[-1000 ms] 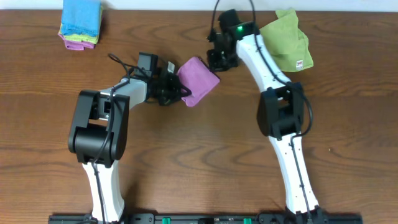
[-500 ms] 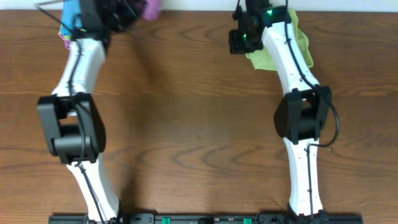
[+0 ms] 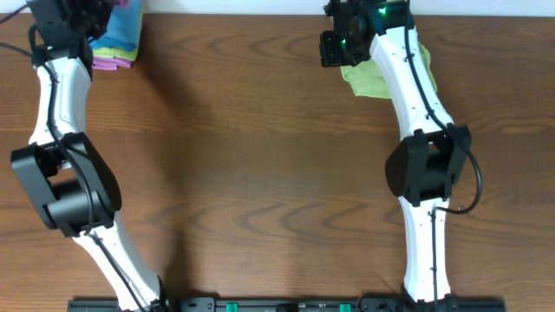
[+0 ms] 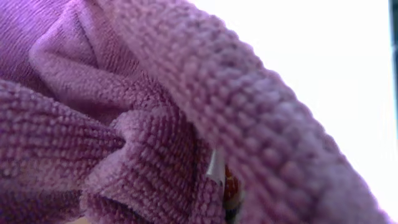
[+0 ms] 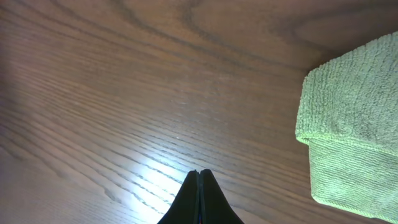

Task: Fold the cloth
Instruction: 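Carry the purple square with the left gripper to the top-left cloth stack, then place the purple square on top of the stack and open the left gripper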

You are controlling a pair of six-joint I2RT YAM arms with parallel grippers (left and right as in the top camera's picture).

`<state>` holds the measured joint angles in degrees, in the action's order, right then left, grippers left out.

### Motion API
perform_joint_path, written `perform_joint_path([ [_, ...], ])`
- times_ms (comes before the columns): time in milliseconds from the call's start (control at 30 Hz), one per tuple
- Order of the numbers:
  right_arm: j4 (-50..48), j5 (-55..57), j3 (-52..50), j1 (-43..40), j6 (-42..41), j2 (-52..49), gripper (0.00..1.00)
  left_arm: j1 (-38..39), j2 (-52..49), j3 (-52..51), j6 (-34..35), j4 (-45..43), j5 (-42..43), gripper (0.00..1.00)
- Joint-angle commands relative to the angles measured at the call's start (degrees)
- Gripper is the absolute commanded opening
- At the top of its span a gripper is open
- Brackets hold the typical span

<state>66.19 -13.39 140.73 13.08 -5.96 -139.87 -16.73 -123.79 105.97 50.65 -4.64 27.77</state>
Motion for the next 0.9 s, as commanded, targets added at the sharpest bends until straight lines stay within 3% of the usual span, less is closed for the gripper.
perform_joint_path([
  [0,-0.4,0.3,0.0,0.3,-0.7,0.0,0.01,-1.0,-1.5,0.3,0.9,-2.6,-1.5,0.06],
  [200,-2.4,0.3,0.0,0.3,-0.7,0.0,0.01,-1.4,-4.7,2.2,1.2,-4.9,-2.2,0.05],
  [600,-2.6,0.3,0.0,0.3,-0.7,0.0,0.01,-1.6,-18.8,21.0,2.4,0.1,5.0,0.05],
  [867,-2.8,0.3,0.0,0.3,-0.7,0.0,0.01,-1.7,-19.7,21.7,-2.7,6.8,3.5,0.06],
])
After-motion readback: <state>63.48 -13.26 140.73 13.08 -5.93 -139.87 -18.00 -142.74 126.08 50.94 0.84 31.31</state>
